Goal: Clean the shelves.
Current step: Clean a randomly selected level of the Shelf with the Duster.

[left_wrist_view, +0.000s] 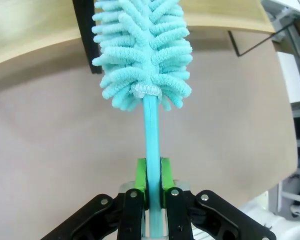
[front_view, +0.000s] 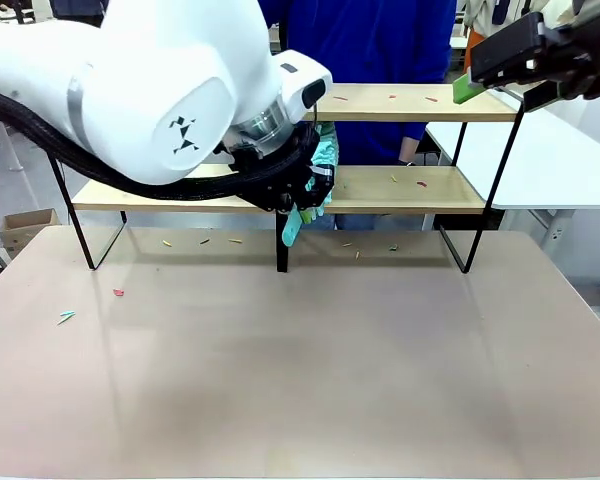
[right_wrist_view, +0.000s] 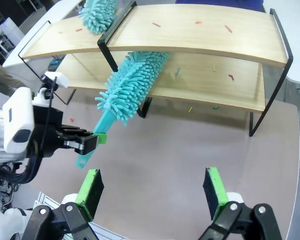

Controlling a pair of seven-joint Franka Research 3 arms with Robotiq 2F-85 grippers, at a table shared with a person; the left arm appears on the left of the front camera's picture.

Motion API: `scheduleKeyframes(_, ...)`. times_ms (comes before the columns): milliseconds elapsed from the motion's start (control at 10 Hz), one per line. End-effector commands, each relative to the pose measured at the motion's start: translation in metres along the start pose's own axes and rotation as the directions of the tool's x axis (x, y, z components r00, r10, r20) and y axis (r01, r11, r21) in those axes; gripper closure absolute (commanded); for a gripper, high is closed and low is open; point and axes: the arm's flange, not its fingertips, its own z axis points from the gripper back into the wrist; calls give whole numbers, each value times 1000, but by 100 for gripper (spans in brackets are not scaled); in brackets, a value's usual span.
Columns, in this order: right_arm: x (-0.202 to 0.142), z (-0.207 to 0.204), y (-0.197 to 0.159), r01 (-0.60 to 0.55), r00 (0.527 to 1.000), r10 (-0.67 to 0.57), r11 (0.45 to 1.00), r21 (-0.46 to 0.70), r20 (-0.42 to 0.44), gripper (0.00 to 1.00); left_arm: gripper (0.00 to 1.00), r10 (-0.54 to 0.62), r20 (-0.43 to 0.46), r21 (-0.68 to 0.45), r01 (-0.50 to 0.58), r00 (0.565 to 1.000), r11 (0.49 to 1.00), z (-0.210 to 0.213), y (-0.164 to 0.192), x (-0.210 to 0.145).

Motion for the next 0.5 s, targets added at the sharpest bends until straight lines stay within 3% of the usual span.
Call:
scheduleKeyframes(0, 0, 0, -1, 2, 1000, -2, 1000, 0, 0, 0, 87, 40, -2, 30, -39, 999, 999, -19, -22, 25)
scheduleKeyframes(200, 0, 0, -1, 2, 1000, -2, 1000, 0, 0, 0, 87, 91, -22, 24, -90, 996, 996, -39, -27, 44)
scheduleKeyframes(400, 0, 0, -1, 2, 1000, -2, 1000, 0, 0, 0, 87, 113, -110, 33, -110, 987, 993, -62, -28, 56)
